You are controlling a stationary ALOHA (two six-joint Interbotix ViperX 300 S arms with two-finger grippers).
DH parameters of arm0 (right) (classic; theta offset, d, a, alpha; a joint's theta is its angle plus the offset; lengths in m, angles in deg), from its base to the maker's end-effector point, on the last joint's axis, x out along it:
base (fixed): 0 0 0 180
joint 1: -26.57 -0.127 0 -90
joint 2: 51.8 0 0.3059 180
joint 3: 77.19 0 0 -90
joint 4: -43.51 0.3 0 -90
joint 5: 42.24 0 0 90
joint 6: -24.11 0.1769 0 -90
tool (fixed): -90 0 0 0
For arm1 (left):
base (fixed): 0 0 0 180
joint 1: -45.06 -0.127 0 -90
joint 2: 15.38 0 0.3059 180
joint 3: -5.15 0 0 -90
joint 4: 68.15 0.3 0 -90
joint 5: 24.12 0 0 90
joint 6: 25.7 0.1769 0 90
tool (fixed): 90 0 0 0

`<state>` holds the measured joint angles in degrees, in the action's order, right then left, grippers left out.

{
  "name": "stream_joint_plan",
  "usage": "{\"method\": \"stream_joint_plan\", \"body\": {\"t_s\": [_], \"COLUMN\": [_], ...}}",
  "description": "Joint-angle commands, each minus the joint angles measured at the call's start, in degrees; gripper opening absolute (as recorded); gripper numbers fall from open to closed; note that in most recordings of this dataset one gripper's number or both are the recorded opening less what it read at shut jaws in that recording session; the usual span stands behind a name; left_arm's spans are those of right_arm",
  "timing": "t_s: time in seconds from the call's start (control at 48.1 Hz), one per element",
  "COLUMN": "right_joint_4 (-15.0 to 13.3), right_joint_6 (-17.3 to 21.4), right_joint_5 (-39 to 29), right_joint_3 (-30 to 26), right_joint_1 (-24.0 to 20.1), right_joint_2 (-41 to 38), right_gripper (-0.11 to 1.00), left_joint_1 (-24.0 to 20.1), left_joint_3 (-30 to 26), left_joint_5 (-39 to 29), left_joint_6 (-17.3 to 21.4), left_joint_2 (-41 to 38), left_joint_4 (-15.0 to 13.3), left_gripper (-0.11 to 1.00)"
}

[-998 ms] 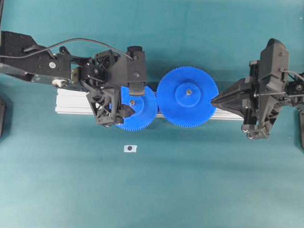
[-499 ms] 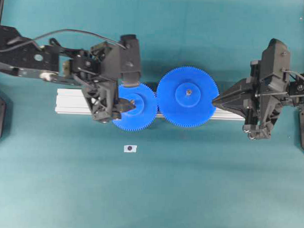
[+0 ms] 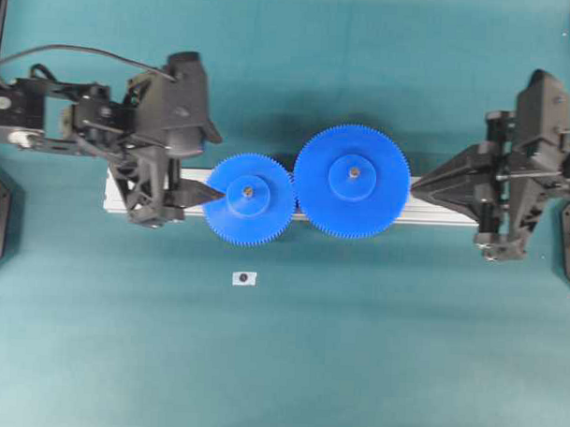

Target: Insert the small gear onto the shaft.

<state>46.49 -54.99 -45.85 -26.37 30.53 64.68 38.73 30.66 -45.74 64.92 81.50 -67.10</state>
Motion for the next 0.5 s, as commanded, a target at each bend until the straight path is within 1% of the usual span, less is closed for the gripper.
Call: {"method": "stream_joint_plan", "body": {"t_s": [0.0,0.166,0.27,0.374,0.478], "right_joint_4": [-0.1,-0.2,-0.2,-0.2,-0.4], "right_joint_6": [0.5,0.4,0.5,0.5,0.4], "right_joint_5": [0.2,0.1,0.1,0.1,-0.1], "right_joint_3": [0.1,2.3,4.0,5.4,6.7], "right_joint_1": [0.1,-0.4,-0.5,-0.6,-0.5], "right_joint_2": [2.4,7.6,11.2,15.0,19.1], "right_gripper": [0.14,0.14,0.14,0.14,0.14], "left_joint_1": [0.2,0.2,0.2,0.2,0.2], "left_joint_3": [-0.1,1.8,2.0,2.4,3.8], "left_joint_5": [1.1,1.1,1.1,1.1,1.1], "left_joint_6": [-0.1,-0.1,0.0,0.0,0.0], "left_joint_2": [2.2,3.8,4.7,5.5,6.7], "left_joint_4": [0.2,0.2,0.2,0.2,0.2], "left_gripper": [0.91,0.91,0.88,0.82,0.72]}}
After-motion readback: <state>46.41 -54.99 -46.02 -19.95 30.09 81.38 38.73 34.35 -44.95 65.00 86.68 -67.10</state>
